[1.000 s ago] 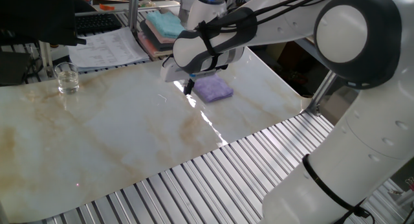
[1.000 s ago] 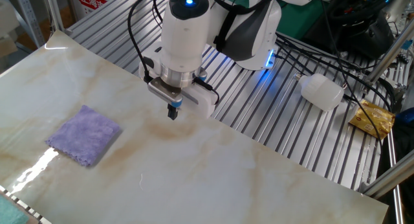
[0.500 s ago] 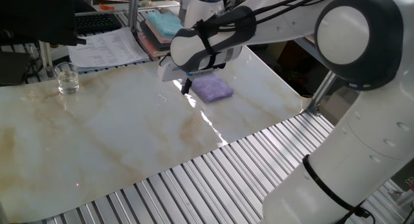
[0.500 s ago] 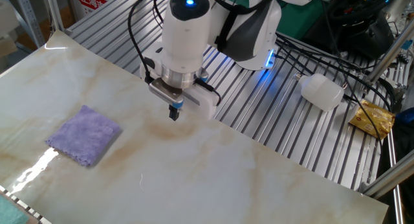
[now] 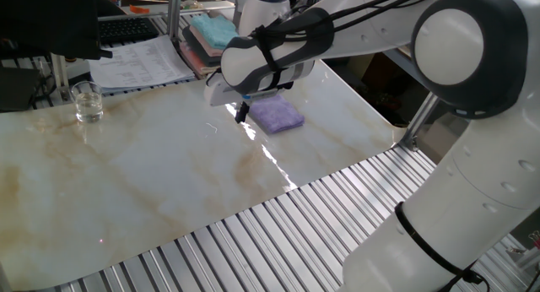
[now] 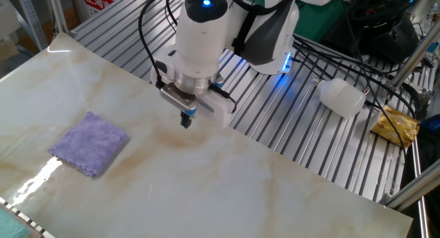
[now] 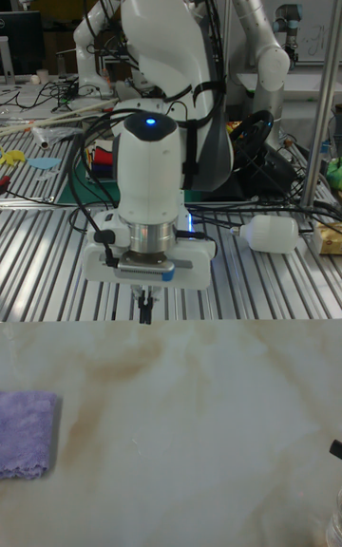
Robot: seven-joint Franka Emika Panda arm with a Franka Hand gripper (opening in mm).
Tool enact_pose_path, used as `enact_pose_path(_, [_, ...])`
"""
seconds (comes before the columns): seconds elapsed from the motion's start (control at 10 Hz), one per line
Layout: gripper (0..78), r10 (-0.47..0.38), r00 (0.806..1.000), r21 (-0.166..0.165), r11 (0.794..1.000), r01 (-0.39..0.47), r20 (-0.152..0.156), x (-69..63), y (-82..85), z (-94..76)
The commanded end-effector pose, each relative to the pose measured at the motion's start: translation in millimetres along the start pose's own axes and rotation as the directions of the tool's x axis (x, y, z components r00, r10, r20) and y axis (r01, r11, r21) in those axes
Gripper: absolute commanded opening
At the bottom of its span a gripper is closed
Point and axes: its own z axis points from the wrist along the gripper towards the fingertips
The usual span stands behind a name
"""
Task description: Clean the tabletop with a sponge
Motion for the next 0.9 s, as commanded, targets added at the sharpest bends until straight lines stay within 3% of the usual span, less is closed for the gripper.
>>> enact_pose_path(0.1, [0.0, 0.003, 1.0, 0.003, 1.0, -0.003, -0.013, -6.8, -10.3, 1.2])
enact_pose_path(0.4, [0.0, 0.017, 1.0, 0.005, 1.0, -0.016, -0.015, -7.6, -14.2, 2.5])
enact_pose_path(0.9, [0.0, 0.011, 1.0, 0.009, 1.0, -0.011, -0.026, -31.2, -20.3, -9.4])
